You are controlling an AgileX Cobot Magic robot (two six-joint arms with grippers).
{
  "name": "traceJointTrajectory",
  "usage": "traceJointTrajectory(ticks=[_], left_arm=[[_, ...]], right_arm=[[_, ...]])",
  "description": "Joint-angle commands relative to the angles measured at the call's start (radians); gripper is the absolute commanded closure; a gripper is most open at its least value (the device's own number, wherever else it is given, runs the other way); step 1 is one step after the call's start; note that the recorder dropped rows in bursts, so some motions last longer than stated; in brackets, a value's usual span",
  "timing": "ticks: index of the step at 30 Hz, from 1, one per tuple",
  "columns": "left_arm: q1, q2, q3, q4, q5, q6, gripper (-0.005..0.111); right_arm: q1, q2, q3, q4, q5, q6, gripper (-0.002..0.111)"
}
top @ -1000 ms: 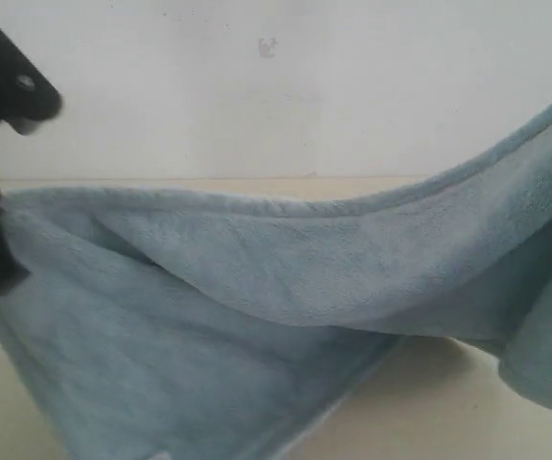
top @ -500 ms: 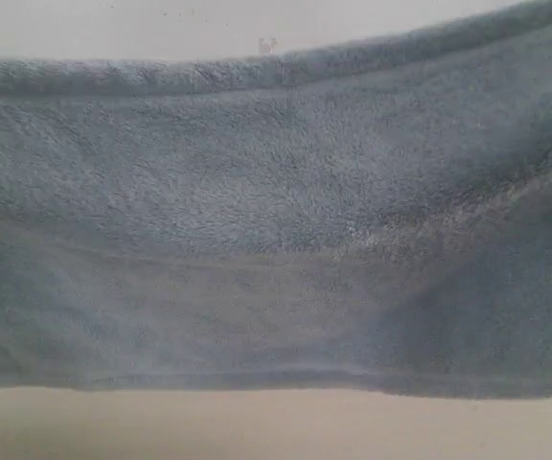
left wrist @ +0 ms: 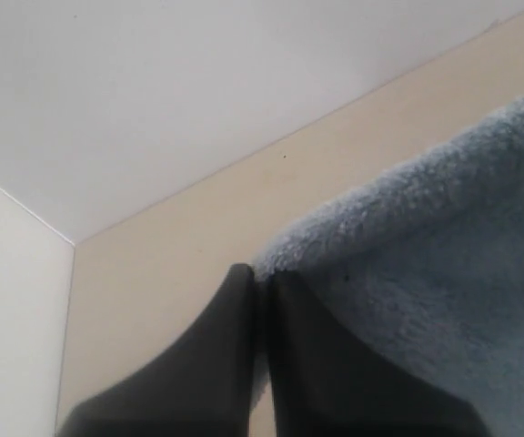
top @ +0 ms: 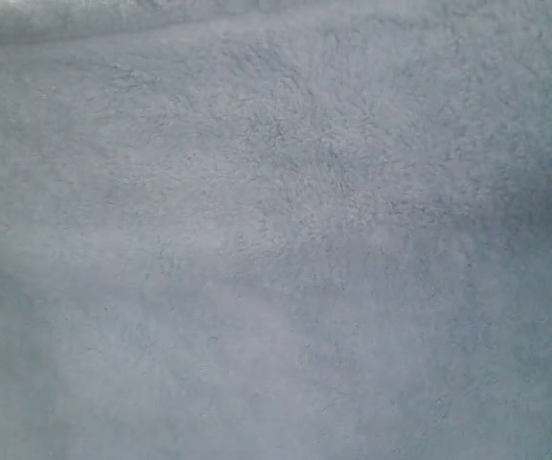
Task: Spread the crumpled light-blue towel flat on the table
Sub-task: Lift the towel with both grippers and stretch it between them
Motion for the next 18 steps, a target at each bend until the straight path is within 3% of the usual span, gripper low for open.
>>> traceJointTrajectory(ticks=[1,13,18], left_arm=[[0.001,-0.006,0.003,0.038,0.005,0.001,0.103],[0.001,-0.008,0.003,0.061,0.005,0.001,0.103],[0.001,0.003,0.007,0.074,0.005,-0.004,0.103]], right_arm=[[0.001,-0.008,0.000,-0.014,-0.007,0.000,0.108],[0.001,-0.014,0.006,-0.018,-0.007,0.013,0.108],[0.001,-0.007,0.092,-0.049,-0.007,0.026,0.108]])
